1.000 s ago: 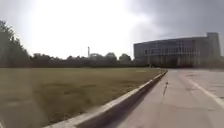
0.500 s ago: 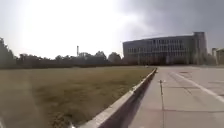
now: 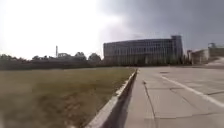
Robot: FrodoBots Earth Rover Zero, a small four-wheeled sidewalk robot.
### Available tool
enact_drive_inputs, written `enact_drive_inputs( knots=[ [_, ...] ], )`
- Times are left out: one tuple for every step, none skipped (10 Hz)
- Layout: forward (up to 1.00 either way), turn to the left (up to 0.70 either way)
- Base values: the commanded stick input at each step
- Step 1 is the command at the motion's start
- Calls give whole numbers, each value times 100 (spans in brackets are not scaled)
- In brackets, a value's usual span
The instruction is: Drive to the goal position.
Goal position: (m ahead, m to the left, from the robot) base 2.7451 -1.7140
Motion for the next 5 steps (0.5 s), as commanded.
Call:
enact_drive_inputs(
  knots=[
    [70, -35],
    [70, -35],
    [70, -35],
    [70, -35],
    [70, -35]
  ],
)
